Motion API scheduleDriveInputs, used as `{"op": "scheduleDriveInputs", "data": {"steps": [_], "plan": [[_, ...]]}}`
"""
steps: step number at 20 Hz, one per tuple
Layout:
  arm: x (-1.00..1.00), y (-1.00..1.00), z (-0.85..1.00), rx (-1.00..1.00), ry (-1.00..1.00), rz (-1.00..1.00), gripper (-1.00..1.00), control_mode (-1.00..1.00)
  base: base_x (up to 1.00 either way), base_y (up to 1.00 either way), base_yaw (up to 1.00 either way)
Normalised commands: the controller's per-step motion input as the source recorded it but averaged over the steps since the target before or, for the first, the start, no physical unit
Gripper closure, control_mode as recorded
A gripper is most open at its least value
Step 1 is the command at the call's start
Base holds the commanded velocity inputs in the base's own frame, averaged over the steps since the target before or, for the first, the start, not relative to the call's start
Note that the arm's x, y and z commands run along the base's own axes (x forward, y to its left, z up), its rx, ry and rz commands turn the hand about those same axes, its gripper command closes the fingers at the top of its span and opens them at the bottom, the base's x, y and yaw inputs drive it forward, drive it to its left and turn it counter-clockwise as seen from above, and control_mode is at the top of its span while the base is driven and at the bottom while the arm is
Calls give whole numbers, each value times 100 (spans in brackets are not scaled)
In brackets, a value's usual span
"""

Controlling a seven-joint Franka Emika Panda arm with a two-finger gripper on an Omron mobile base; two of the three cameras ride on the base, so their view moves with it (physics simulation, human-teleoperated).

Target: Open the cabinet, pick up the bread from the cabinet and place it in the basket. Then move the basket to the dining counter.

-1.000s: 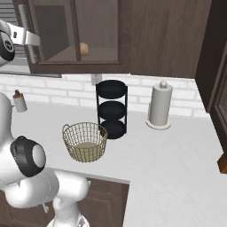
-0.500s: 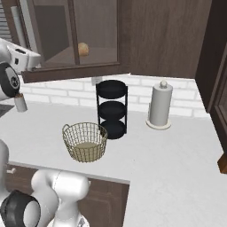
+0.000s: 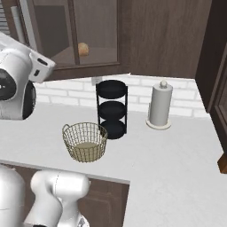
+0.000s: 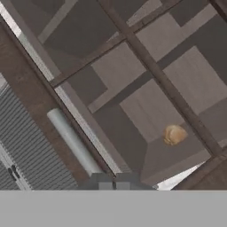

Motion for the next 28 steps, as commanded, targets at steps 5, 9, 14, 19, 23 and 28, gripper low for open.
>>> {"op": "scheduleDriveInputs", "data": {"steps": [5,9,14,19,23,28], "plan": [[-58,-19,16,-1,29,15,100,-100,0,0,0],[0,6,0,-3,31,-4,100,-100,0,0,0],[-59,92,-2,-23,2,-25,-100,-100,0,0,0],[-62,72,11,-21,6,-18,-100,-100,0,0,0],[5,67,9,-54,28,3,-100,-100,0,0,0],[13,82,-27,-86,33,4,-100,-100,0,0,0]]}}
